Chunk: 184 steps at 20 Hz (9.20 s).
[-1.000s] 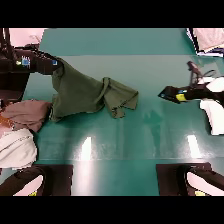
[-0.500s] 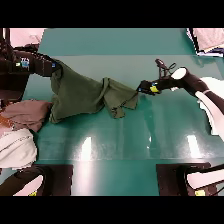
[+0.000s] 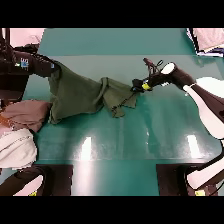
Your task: Fold the shirts.
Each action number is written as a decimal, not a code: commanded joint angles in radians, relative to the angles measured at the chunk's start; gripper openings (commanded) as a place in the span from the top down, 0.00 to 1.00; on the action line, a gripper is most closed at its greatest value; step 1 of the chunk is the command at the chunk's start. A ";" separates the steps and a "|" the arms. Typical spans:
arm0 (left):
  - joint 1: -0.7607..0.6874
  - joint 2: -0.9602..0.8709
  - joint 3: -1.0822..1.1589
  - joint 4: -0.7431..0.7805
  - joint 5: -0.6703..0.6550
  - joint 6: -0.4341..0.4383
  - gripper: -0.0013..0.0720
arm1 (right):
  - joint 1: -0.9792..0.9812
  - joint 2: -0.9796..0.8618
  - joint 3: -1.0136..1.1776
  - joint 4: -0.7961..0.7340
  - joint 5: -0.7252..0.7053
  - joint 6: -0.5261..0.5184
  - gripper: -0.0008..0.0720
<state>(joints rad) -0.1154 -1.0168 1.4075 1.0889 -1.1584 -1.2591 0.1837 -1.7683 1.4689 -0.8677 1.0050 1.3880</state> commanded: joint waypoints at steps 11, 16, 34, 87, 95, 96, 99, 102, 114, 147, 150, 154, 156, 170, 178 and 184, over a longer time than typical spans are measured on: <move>0.001 0.021 0.675 0.229 -0.032 -0.009 0.95 | -0.382 0.776 0.013 0.000 0.028 -0.003 0.96; 0.001 0.127 0.674 0.227 0.042 -0.055 0.95 | -0.554 0.907 0.197 -0.074 0.206 -0.001 0.96; 0.001 -0.459 0.193 0.005 0.008 -0.044 0.95 | -0.333 0.345 0.064 -0.539 0.375 0.153 0.96; 0.145 -0.162 -0.571 -0.259 0.070 0.062 0.95 | -0.970 0.682 -0.863 -0.197 0.372 -0.171 0.37; 0.145 -0.162 -0.571 -0.259 0.067 0.062 0.95 | -0.792 0.548 -0.866 -0.180 0.245 -0.173 0.46; 0.145 -0.162 -0.571 -0.259 0.068 0.062 0.95 | -0.783 0.548 -0.866 -0.169 0.232 -0.173 0.57; 0.145 -0.162 -0.571 -0.259 0.068 0.062 0.95 | -0.752 0.548 -0.866 -0.171 0.209 -0.173 0.78; 0.145 -0.162 -0.562 -0.256 0.073 0.062 0.95 | -0.723 0.548 -0.851 -0.169 0.222 -0.174 0.96; 0.145 0.006 0.531 -0.150 0.073 0.053 0.95 | -0.562 0.886 0.059 0.131 0.097 -0.120 0.96; 0.142 -0.546 0.195 -0.153 0.285 -0.014 0.95 | -0.351 0.153 0.189 -0.520 0.187 0.217 0.96; 0.142 -0.579 0.195 -0.153 0.418 0.030 0.95 | -0.327 0.143 0.189 -0.520 0.019 0.250 0.96; 0.143 -0.603 0.196 -0.128 0.360 0.117 0.95 | -0.300 0.143 0.189 -0.523 0.013 0.248 0.96; 0.143 -0.600 0.198 -0.082 0.278 0.142 0.95 | -0.288 0.143 0.188 -0.529 0.094 0.243 0.96; 0.143 -0.601 0.068 0.171 -0.126 0.129 0.95 | -0.208 0.338 -0.251 -0.590 0.119 0.246 0.96; 0.143 -0.600 0.067 0.174 -0.230 0.048 0.16 | -0.210 0.340 -0.255 -0.513 0.224 0.245 0.42; 0.203 -0.478 -0.062 0.174 -0.298 -0.061 0.16 | -0.271 0.473 -0.255 -0.429 0.462 0.124 0.43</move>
<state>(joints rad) 0.0593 -1.5639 1.4242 1.2774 -1.4338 -1.2812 -0.0608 -1.3556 1.2144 -1.3621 1.3361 1.5829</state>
